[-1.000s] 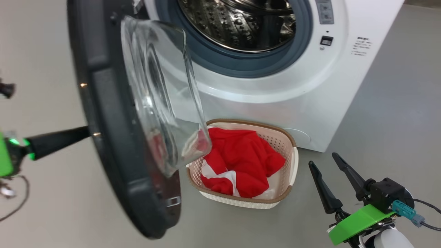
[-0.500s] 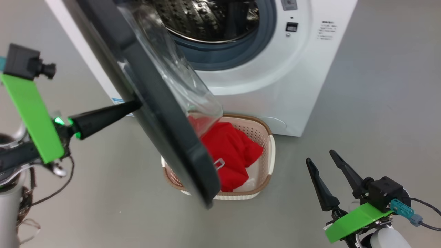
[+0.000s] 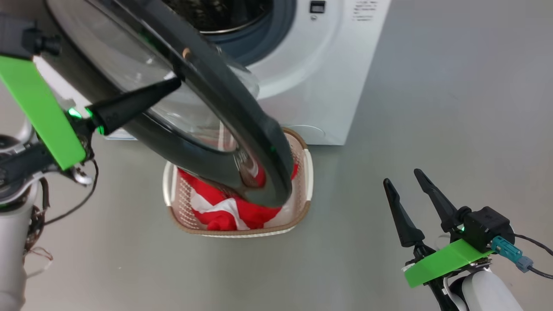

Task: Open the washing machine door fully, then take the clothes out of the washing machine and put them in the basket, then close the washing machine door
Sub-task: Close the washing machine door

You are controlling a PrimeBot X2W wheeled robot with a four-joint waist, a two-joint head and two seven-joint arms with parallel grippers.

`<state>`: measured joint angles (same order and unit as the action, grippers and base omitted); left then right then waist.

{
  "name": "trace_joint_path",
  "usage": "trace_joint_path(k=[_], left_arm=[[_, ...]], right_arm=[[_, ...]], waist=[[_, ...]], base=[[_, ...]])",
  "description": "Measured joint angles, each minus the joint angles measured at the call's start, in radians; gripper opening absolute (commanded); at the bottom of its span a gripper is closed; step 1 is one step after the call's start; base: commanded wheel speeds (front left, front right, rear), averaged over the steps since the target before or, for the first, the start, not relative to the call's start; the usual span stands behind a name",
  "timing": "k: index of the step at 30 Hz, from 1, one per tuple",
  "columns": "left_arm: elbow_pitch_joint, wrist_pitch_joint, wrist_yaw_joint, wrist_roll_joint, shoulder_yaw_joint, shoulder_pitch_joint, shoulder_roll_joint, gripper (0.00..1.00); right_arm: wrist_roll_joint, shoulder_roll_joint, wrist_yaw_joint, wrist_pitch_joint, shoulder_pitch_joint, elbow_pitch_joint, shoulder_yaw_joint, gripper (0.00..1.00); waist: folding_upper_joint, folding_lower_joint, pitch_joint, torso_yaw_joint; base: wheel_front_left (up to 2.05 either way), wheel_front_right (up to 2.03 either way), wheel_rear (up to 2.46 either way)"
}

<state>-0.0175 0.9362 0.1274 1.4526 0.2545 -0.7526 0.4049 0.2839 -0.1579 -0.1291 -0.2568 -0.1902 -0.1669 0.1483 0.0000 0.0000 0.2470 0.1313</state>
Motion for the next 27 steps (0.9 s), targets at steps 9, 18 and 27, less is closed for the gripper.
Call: trace_joint_path(k=[9, 18, 27], left_arm=[[-0.064, -0.089, 0.0, -0.026, 0.048, -0.096, 0.01, 0.0], [-0.124, -0.181, 0.0, -0.034, 0.108, -0.142, 0.042, 0.0], [-0.121, -0.272, 0.0, -0.009, 0.158, -0.127, 0.094, 0.0]], right_arm=[[-0.001, 0.023, 0.0, 0.0, -0.026, 0.01, -0.01, 1.0], [-0.001, 0.033, 0.0, 0.0, -0.033, 0.015, -0.029, 1.0], [-0.002, 0.033, 0.0, 0.0, -0.032, 0.015, -0.035, 1.0]], waist=[[0.0, 0.0, 0.039, -0.079], [0.0, 0.0, 0.055, -0.151], [0.0, 0.0, 0.039, -0.132]], base=[[0.0, 0.0, 0.0], [0.0, 0.0, 0.0], [0.0, 0.0, 0.0]])
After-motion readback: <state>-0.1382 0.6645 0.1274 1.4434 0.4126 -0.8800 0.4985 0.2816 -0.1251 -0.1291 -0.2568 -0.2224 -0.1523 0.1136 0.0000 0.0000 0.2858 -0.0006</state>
